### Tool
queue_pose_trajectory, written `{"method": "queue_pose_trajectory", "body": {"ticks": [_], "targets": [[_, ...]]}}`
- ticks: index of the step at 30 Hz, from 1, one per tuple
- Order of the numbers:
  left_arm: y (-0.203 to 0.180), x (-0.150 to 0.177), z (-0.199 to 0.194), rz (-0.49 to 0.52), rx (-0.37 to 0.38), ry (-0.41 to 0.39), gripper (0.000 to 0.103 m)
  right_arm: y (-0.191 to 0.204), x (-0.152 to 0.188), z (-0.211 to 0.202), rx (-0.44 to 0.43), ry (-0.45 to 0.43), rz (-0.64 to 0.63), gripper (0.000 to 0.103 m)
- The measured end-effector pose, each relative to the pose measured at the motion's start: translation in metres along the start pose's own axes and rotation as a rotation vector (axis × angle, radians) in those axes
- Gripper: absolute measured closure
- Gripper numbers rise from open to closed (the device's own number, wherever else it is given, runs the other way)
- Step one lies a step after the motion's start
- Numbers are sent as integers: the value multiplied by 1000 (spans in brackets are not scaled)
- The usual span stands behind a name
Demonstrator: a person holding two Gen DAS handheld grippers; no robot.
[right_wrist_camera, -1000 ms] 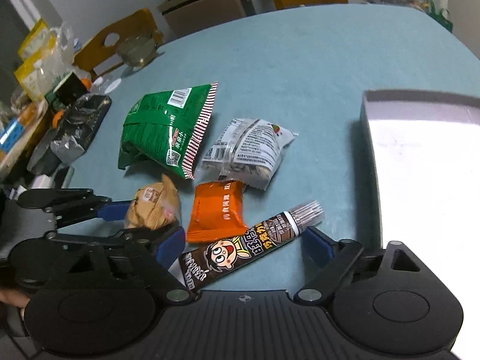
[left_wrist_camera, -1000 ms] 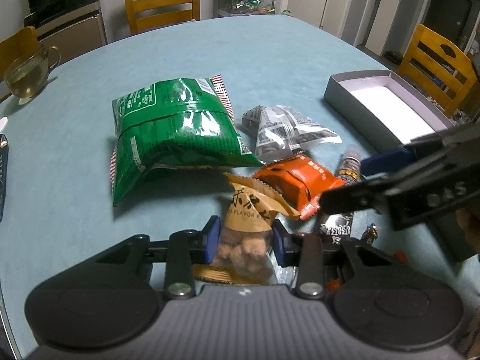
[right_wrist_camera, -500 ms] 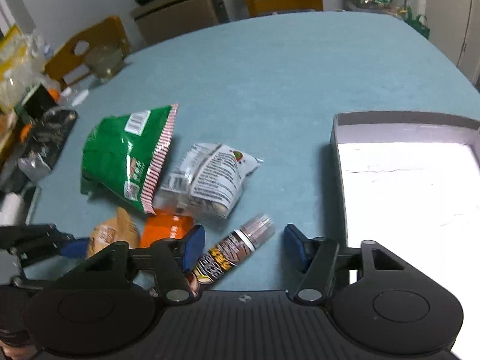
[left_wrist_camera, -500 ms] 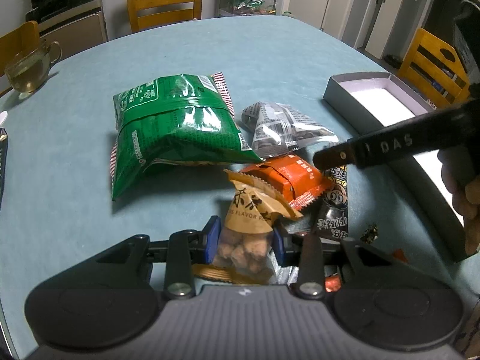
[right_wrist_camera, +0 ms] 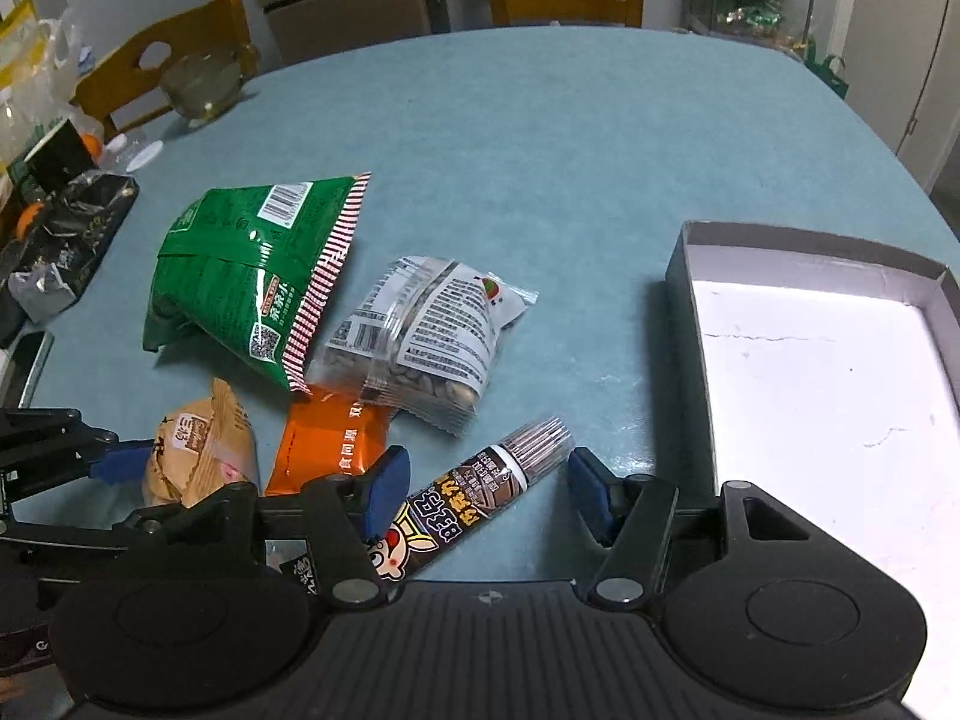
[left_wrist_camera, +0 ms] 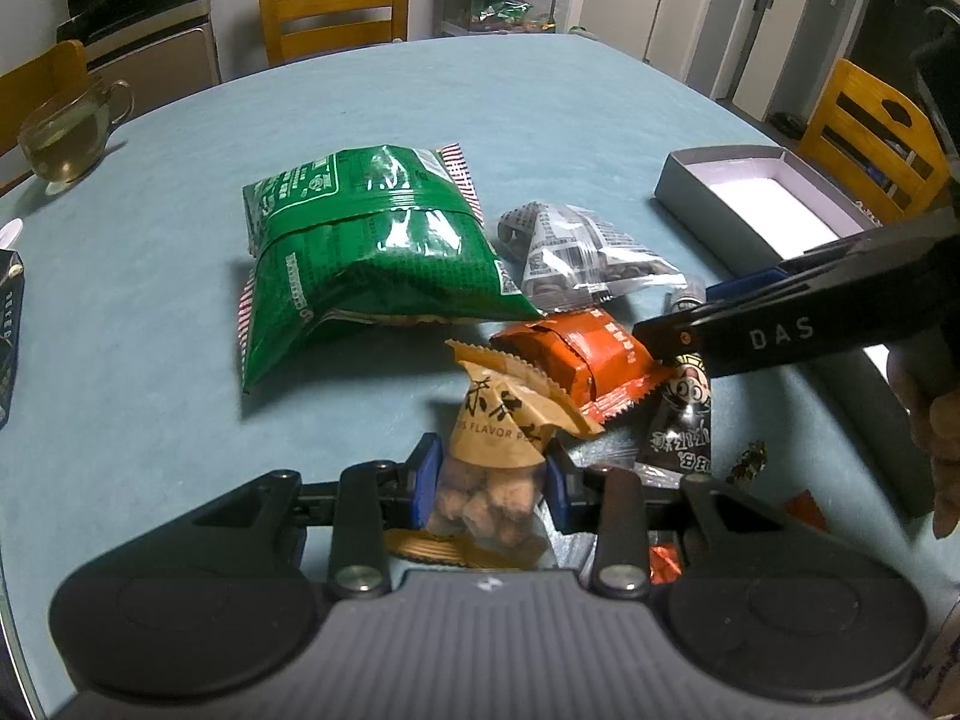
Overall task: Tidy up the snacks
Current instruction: 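Close left tool on the peanut bag while right tool grasps the chocolate tube, then carry the peanut bag and chocolate tube over the white tray with both tools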
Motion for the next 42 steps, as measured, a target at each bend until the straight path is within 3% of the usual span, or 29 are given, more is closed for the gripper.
{"method": "queue_pose_trajectory", "body": {"ticks": [4,6,18,23,33,35,36,42], "targets": [[1,0,0,1,4,-3,70,7,0,1,13,-11,-33,50],[2,1,0,2,6,-3,70,11,-2,4,25,-22,-76,59],[6,2,0,-1,8,-3,70,21,-8,8,9,-32,-283,76],[4,1,1,-4,7,-4,70,24,1,2,-10,-31,-348,75],[9,4,-2,-8,1,-2,71,22,10,-2,25,-27,-267,67],[8,5,-2,-5,-3,-1,71,21,12,-3,17,-37,-258,69],[8,6,-3,-4,-5,0,71,20,14,-3,9,-42,-259,76],[3,7,-8,4,-7,-4,71,9,17,-6,-32,-68,-210,79]]}}
Point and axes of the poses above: each gripper's, at about its wrist camera, not at the fingertips, and z roughly the way its jaws point, y to its left, x to its underside, the point moved 1 cm from there along z, roughly the way its jaws point, and after that the axes turned 1 degree about -z, right-handed, at the moved point
